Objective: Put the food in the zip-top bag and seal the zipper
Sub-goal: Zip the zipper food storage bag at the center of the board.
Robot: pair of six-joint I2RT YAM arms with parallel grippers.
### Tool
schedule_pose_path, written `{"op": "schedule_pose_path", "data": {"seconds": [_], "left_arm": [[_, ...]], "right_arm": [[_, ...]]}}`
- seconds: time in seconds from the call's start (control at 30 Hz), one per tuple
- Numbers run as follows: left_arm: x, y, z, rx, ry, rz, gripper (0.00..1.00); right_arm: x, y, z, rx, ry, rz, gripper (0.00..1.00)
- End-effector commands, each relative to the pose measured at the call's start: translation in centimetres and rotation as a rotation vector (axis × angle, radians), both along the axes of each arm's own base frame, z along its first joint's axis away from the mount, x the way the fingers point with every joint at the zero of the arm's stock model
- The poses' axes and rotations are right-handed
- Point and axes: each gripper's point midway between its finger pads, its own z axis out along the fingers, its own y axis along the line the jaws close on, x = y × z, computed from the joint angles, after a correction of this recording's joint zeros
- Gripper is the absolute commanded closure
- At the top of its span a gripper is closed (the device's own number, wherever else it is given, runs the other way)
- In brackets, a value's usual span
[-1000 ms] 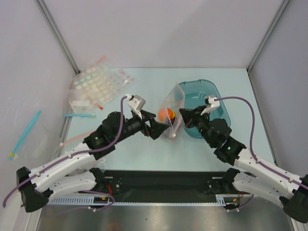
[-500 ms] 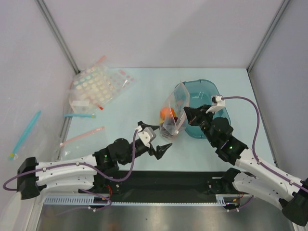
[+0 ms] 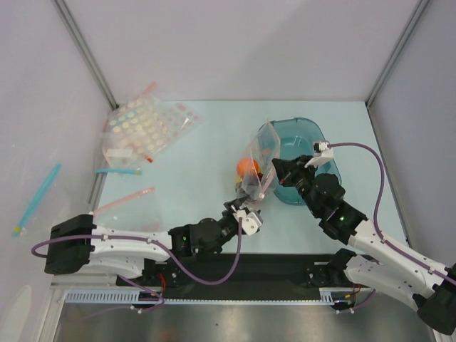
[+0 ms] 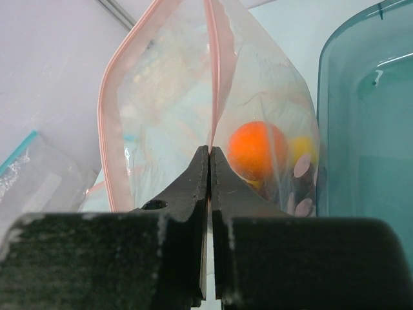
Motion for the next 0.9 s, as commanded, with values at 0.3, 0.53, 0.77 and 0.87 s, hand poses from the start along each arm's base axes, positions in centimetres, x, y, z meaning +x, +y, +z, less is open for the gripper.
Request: {"op": "schedule_pose_path", "data": {"seconds": [0.3, 0.53, 0.77, 0.87], "left_arm": [[1.4, -0.5, 5.1, -0.145, -0.086, 0.085, 0.44], [1.9, -1.3, 5.0, -0.127, -0.103, 0.111, 0.60], [2.1, -0.5, 6.0, -0.162, -0.119, 0.130, 1.00], [1.8, 1.5, 7.4, -0.253, -0.109, 0.134, 1.00]], "right_arm": [[0.0, 0.0, 2.5, 0.059, -0.041, 0.001, 1.00], [0.0, 0.2, 2.4, 0.056, -0.041, 0.009, 1.00], [-0.1, 0.2, 2.5, 0.051, -0.048, 0.013, 1.00], [-0.2, -0.1, 2.9, 0.028, -0.068, 0.012, 0.87]]}}
